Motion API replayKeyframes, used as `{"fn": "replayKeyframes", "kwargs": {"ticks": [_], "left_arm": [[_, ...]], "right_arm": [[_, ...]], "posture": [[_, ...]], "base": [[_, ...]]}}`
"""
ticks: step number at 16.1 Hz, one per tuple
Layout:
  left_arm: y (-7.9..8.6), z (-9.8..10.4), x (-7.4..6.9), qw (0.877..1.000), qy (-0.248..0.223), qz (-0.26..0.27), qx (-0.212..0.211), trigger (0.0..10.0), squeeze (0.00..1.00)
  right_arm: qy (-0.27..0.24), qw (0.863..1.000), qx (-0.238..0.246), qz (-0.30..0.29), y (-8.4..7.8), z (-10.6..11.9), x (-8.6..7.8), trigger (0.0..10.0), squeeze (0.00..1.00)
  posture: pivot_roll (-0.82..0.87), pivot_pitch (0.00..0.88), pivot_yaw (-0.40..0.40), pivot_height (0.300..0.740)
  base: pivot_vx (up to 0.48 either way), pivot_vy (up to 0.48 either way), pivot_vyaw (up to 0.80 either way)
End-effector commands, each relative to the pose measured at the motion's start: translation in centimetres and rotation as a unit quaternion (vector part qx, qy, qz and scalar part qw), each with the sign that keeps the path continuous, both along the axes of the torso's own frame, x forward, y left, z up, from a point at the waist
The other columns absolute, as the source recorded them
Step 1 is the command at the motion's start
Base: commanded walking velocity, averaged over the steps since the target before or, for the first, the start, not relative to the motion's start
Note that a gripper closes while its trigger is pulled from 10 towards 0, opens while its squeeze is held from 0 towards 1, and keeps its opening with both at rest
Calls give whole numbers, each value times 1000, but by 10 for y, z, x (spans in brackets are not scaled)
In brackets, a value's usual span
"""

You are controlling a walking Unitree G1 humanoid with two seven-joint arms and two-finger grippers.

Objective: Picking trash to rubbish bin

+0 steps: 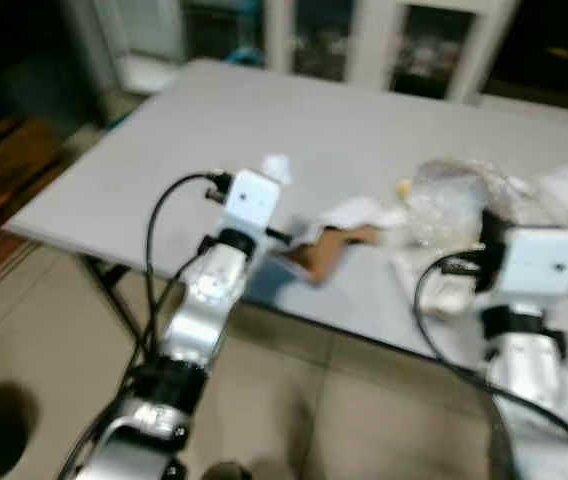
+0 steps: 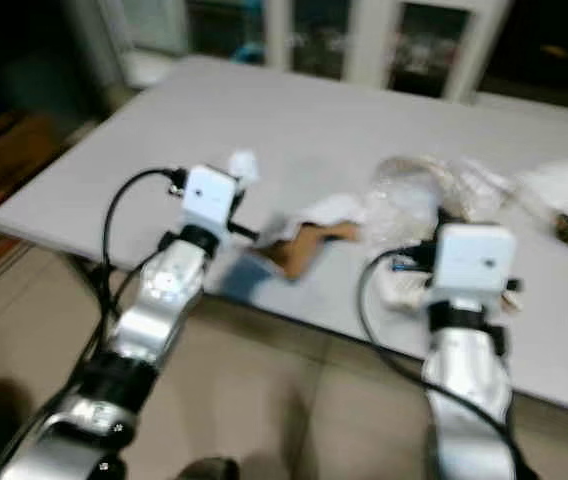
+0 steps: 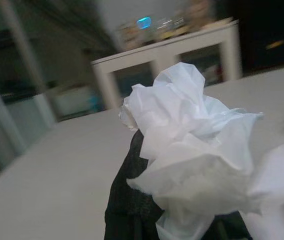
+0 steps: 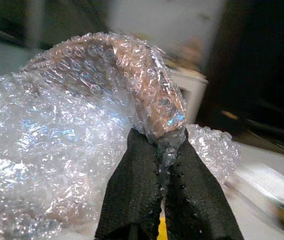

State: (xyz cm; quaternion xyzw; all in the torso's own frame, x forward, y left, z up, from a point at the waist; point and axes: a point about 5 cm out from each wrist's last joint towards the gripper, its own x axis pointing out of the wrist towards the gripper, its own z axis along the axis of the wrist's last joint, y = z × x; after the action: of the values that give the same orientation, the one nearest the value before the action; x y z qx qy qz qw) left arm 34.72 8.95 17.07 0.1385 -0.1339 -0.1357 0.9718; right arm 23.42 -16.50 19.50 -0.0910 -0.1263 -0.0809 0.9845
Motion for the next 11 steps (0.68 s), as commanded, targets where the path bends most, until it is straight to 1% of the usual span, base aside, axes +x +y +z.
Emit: {"fn": "replayKeyframes", "kwargs": {"ticks": [1, 5, 6, 7, 8, 9, 11], "left_arm": [[-4, 3, 0, 1000, -5, 2, -6, 10000, 0], [0, 5, 0, 1000, -6, 8, -6, 10000, 0], [7, 1, 0, 1000, 4, 19, 0, 10000, 0], [9, 0, 0, 1000, 7, 22, 0, 10000, 0], [18, -9, -1, 999, 32, 38, 3, 10000, 0], [22, -13, -1, 998, 44, 46, 4, 10000, 0], [41, -27, -7, 994, 82, 77, 10, 10000, 0]], "right_arm": [[1, 1000, -4, -8, -4, 1, 0, 10000, 0], [-4, 1000, -5, -2, -2, 4, 0, 10000, 0], [-4, 1000, -6, 2, -2, 4, 0, 10000, 0], [-3, 1000, -6, 3, -2, 4, 0, 10000, 0], [-1, 1000, -7, 5, -5, 4, -1, 10000, 0], [2, 1000, -9, 5, -6, 2, -2, 10000, 0], [16, 1000, -11, 11, -10, -4, -4, 10000, 0]], "posture": [[132, 93, -30, 740], [132, 93, -30, 740], [136, 94, -40, 740], [136, 94, -40, 740], [141, 97, -46, 740], [145, 98, -47, 740], [159, 101, -54, 740]], "base": [[0, 0, 794], [0, 0, 794], [0, 0, 794], [0, 0, 794], [0, 0, 794], [0, 0, 794], [0, 0, 791]]}}
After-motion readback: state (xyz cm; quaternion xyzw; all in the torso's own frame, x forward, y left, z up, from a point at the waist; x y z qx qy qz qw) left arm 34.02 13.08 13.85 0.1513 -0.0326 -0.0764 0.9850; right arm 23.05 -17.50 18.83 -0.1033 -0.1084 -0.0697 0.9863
